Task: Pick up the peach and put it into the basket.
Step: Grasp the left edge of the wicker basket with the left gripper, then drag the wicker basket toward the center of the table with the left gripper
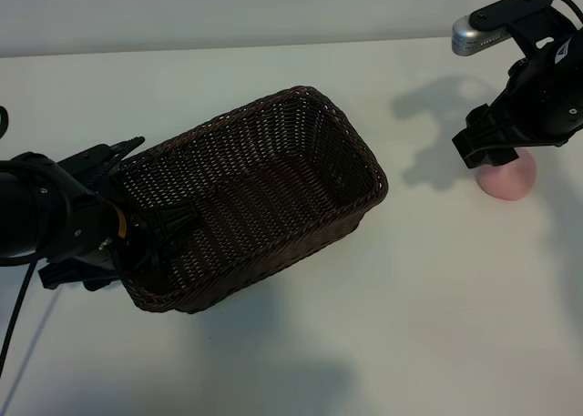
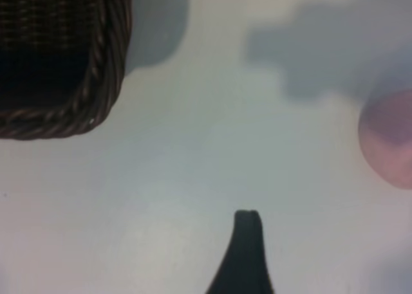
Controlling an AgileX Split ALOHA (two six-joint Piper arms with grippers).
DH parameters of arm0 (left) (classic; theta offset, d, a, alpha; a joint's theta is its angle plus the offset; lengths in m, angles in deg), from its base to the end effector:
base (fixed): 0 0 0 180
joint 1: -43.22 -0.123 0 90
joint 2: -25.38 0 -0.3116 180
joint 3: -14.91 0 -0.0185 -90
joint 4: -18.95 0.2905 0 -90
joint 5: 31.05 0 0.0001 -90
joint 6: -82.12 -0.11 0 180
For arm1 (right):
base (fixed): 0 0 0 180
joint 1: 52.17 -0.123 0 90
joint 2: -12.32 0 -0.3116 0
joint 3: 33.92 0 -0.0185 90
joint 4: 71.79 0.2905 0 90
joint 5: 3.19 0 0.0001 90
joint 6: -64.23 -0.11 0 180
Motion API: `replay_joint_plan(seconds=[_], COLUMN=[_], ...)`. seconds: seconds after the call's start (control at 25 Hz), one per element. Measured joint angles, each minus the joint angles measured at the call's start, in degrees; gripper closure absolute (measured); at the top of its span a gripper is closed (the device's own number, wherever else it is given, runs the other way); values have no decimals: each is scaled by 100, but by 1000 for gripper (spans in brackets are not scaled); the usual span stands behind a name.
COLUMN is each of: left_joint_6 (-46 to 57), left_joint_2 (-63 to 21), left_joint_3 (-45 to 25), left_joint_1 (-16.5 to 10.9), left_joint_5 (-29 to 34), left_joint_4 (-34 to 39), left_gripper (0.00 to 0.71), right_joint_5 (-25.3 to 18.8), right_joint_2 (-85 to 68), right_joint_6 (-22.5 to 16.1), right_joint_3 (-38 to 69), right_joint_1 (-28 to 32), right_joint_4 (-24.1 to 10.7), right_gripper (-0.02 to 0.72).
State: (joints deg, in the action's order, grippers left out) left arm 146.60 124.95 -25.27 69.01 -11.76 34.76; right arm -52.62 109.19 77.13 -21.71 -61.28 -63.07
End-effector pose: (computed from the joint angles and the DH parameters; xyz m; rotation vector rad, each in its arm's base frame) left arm 0.2690 -0.1189 0.1186 -0.5949 2.7153 -0.2253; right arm 0.3519 0.0693 0.2534 -0.4217 2.7258 0.1682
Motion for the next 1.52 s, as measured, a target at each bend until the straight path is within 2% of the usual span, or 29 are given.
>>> replay_joint_plan(seconds=[0.12, 0.28, 0.36, 0.88, 1.24, 1.52], left_joint_6=[12, 120, 125, 96, 91, 78], left_joint_2=[0, 0, 0, 0, -142, -711], left_joint_3=[0, 0, 0, 0, -11, -42], left_joint_1=[0, -6, -6, -6, -6, -357], left_joint_5=[-26, -20, -20, -67, -427, -530], left_joint_4=[-11, -36, -36, -26, -22, -34], left_gripper=[163, 277, 290, 297, 297, 306], right_joint_5=[0, 0, 0, 0, 0, -6], right_joint_2=[0, 0, 0, 0, 0, 0], right_joint_6=[0, 0, 0, 0, 0, 0], right_joint_3=[0, 0, 0, 0, 0, 0], right_joint_1=[0, 0, 0, 0, 0, 0], right_joint_4=[0, 0, 0, 0, 0, 0], right_gripper=[108, 108, 108, 108, 108, 108])
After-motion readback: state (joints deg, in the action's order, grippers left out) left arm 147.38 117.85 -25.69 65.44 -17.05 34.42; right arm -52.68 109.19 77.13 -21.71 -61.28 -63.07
